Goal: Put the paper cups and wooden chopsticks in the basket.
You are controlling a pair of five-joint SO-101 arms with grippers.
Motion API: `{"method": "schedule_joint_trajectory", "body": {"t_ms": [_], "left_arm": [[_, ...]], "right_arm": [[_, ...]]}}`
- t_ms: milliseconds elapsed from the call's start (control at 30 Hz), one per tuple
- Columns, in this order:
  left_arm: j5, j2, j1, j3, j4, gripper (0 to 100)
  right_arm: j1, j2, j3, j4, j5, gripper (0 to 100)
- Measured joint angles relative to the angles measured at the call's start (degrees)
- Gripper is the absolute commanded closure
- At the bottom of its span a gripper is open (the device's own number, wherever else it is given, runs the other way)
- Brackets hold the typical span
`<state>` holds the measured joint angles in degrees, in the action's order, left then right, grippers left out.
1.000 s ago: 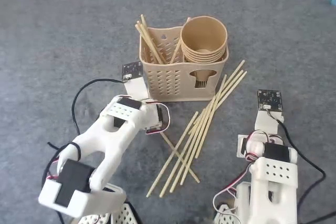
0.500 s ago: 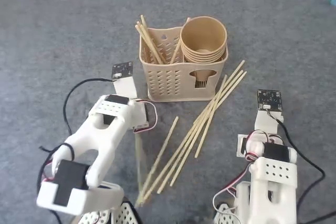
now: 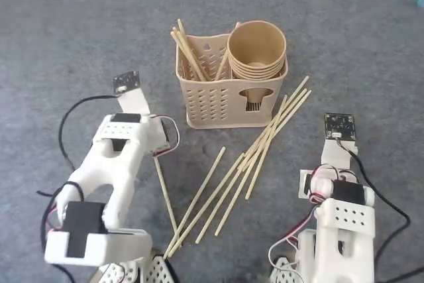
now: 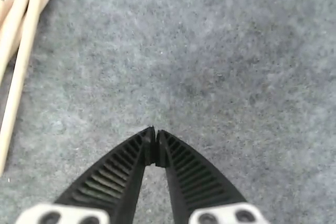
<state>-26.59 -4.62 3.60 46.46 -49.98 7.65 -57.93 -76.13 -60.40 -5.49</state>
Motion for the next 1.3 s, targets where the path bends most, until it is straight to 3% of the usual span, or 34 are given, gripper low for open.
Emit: {"method": "schedule_joint_trajectory", "body": {"t_ms": [167, 467, 633, 800, 1033, 1300], "left_arm": [[0.79, -7.3, 0.09, -0.97, 0.0, 99], [9.76, -36.92, 0.0, -0.97, 0.79, 99], [16.35, -52.84, 0.09, 2.55, 9.23, 99], [17.32, -64.26, 0.0, 7.21, 23.12, 99], [17.41, -68.04, -4.57, 6.59, 41.41, 99], [17.58, -59.43, -13.54, -4.84, 45.27, 99]], "right_arm": [[0.0, 0.0, 0.0, 0.0, 0.0, 99.1], [0.0, -0.09, -0.44, 0.0, -0.18, 99.1], [0.0, -0.35, -0.44, 0.0, -0.18, 99.1], [0.0, -0.35, -0.44, 0.0, -0.18, 99.1], [0.09, -0.35, -0.44, 0.0, -0.18, 99.1], [0.09, -0.35, -0.44, 0.0, -0.18, 99.1]]}}
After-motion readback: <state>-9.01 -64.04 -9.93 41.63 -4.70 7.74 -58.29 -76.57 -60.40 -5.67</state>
